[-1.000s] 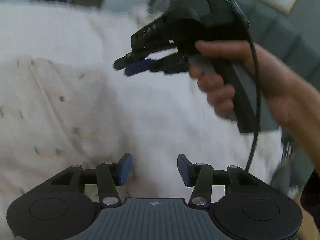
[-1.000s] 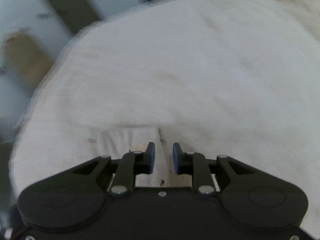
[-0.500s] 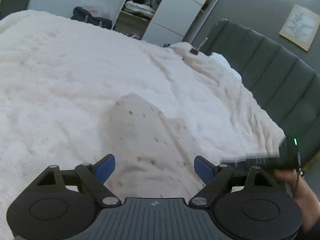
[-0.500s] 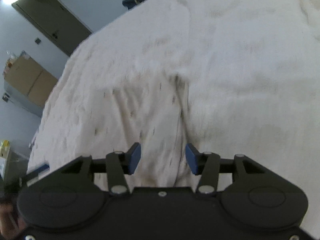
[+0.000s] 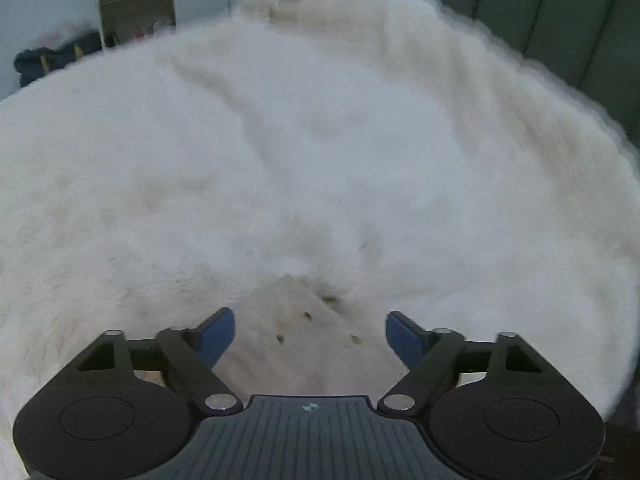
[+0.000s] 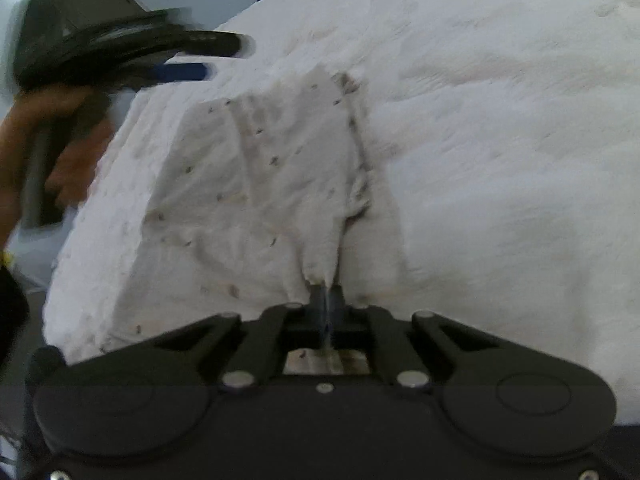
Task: Fold clothes
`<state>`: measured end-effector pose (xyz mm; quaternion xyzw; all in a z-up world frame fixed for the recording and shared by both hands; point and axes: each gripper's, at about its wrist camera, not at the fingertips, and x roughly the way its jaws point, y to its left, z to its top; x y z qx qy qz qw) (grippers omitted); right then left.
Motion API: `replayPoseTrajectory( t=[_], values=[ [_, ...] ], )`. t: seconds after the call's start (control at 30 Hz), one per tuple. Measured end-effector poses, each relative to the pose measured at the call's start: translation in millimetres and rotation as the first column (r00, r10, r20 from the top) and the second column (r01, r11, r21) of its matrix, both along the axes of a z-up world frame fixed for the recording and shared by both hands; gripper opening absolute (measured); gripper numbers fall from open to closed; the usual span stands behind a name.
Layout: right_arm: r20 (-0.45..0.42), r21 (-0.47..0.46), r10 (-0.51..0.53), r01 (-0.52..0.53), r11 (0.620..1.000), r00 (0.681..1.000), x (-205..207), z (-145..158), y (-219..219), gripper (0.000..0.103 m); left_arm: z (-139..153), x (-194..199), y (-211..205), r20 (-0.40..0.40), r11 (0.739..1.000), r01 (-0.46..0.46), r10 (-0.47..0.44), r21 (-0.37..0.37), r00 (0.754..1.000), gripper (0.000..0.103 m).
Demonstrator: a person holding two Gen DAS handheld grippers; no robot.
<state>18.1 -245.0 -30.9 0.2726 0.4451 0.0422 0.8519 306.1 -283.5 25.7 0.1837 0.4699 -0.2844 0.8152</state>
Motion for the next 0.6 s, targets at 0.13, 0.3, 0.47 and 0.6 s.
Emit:
replayPoseTrajectory(
  t=[0.13, 0.3, 0.47, 0.6],
  values=[
    [-0.017, -0.013, -0.004, 0.004, 1.000, 1.000, -0.6, -0.1, -7.0, 0.009, -39.9, 25.8, -27.4, -0.062, 0.982, -0.043, 0.055, 0.182, 0.997, 0.051],
    [0.055, 0.060, 0.019, -0.022, 0.998, 0.998, -1.4, 1.2, -3.5, 0.039, -48.1, 39.8, -22.2, -0.112, 0.983, -0.151, 0.162, 0.105, 0.980, 0.027],
    [0.052, 0.029, 0.086, -0.088, 0.996, 0.995, 6.8, -3.5, 15.9, 0.002, -44.0, 34.2, -12.0, -0.105, 0.982, -0.181, 0.186, 0.059, 0.977, 0.011],
    [0.107, -0.051, 0.115, -0.111, 0.993, 0.987, -5.2, 5.3, 28.9, 0.002, -25.4, 21.9, -5.9, -0.064, 0.989, -0.147, 0.149, 0.025, 0.987, 0.006]
  ],
)
